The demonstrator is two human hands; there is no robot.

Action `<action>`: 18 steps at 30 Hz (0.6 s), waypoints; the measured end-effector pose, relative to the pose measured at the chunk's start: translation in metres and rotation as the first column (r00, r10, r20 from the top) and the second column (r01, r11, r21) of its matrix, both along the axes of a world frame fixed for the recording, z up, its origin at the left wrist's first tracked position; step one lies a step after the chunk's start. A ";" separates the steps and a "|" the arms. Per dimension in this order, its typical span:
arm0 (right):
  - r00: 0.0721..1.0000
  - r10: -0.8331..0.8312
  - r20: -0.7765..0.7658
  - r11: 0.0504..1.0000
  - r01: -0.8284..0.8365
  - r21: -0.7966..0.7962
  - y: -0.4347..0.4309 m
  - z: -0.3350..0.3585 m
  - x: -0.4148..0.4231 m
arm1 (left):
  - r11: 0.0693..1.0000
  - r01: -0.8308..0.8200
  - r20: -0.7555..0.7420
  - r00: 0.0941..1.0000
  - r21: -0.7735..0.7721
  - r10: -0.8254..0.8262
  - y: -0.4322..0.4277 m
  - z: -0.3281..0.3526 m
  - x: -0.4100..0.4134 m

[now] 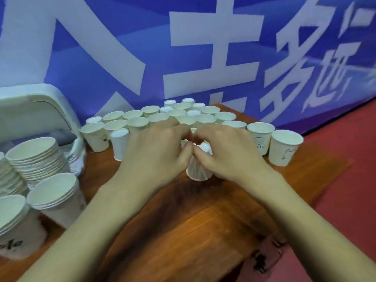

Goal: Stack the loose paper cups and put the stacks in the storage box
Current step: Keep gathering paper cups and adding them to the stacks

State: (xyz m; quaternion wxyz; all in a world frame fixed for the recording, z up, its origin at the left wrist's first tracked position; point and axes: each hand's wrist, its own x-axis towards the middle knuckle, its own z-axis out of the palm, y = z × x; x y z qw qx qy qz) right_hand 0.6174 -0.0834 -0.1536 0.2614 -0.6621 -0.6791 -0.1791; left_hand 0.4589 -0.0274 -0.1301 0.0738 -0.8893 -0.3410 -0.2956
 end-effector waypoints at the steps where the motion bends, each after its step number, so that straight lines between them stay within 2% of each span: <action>1: 0.999 -0.043 -0.011 0.999 0.043 -0.001 -0.008 -0.001 0.015 | 0.999 0.044 -0.009 0.999 -0.018 -0.044 -0.001 -0.003 0.016; 5: 0.982 -0.183 -0.034 0.983 0.182 -0.032 -0.034 -0.009 0.066 | 0.991 0.122 -0.087 0.988 -0.051 -0.127 -0.004 -0.019 0.066; 10: 0.942 -0.336 0.003 0.941 0.335 -0.054 -0.053 -0.014 0.105 | 0.988 0.125 -0.156 0.978 -0.090 -0.138 -0.007 -0.035 0.091; 15: 0.844 -0.534 0.049 0.837 0.536 -0.106 -0.068 -0.014 0.142 | 0.992 0.109 -0.282 0.952 -0.062 -0.122 -0.010 -0.036 0.095; 18: 0.817 -0.570 0.089 0.795 0.576 -0.191 -0.063 -0.024 0.146 | 0.996 0.082 -0.305 0.948 -0.032 -0.087 -0.012 -0.037 0.097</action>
